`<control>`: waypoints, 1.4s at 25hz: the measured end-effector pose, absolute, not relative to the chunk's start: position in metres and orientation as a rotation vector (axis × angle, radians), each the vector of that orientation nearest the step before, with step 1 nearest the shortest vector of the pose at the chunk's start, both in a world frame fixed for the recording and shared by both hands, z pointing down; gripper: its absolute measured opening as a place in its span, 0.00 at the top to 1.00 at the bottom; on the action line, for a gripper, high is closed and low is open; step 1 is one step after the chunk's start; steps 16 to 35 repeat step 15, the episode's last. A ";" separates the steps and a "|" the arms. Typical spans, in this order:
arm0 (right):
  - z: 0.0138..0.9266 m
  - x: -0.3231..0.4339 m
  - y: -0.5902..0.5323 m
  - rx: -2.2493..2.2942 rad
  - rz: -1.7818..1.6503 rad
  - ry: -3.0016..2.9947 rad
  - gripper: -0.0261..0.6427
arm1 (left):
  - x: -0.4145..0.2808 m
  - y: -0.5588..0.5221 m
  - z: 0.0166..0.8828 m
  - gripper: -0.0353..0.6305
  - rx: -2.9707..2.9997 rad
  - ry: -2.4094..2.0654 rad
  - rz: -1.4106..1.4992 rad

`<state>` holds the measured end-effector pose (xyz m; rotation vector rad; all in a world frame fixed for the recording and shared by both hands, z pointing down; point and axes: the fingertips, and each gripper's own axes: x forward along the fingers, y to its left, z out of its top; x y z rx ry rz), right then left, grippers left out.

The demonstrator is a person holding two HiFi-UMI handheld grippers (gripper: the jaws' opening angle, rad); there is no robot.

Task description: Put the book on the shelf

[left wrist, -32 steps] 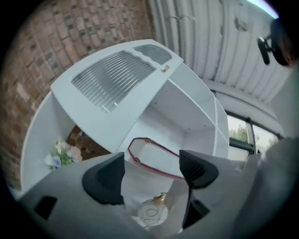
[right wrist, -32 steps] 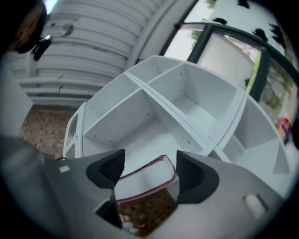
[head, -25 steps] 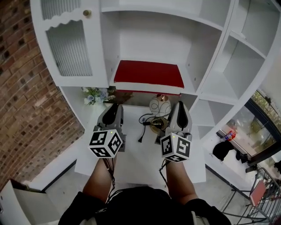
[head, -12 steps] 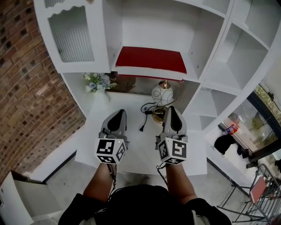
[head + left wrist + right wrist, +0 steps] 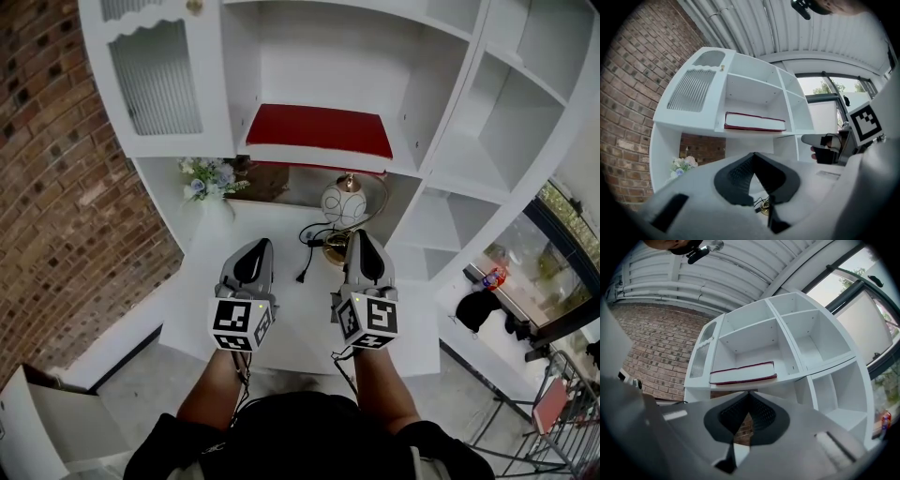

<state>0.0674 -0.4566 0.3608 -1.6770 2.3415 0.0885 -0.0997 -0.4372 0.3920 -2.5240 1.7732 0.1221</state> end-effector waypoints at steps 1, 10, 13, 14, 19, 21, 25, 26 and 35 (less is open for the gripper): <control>0.361 0.068 -0.457 -1.674 0.083 2.341 0.94 | -0.099 -0.437 0.391 0.95 -2.518 1.770 0.122; 0.362 0.068 -0.454 -1.663 0.083 2.351 0.94 | -0.097 -0.436 0.392 0.95 -2.533 1.790 0.137; 0.363 0.069 -0.454 -1.660 0.076 2.356 0.94 | -0.096 -0.436 0.392 0.95 -2.534 1.795 0.134; 0.364 0.070 -0.454 -1.661 0.073 2.358 0.94 | -0.096 -0.436 0.393 0.95 -2.535 1.796 0.133; 0.365 0.070 -0.454 -1.661 0.071 2.359 0.94 | -0.095 -0.436 0.393 0.95 -2.537 1.797 0.133; 0.365 0.070 -0.454 -1.661 0.071 2.359 0.94 | -0.095 -0.436 0.393 0.95 -2.537 1.797 0.133; 0.365 0.070 -0.454 -1.661 0.071 2.359 0.94 | -0.095 -0.436 0.393 0.95 -2.537 1.797 0.133; 0.365 0.070 -0.454 -1.661 0.071 2.359 0.94 | -0.095 -0.436 0.393 0.95 -2.537 1.797 0.133; 0.365 0.070 -0.454 -1.661 0.071 2.359 0.94 | -0.095 -0.436 0.393 0.95 -2.537 1.797 0.133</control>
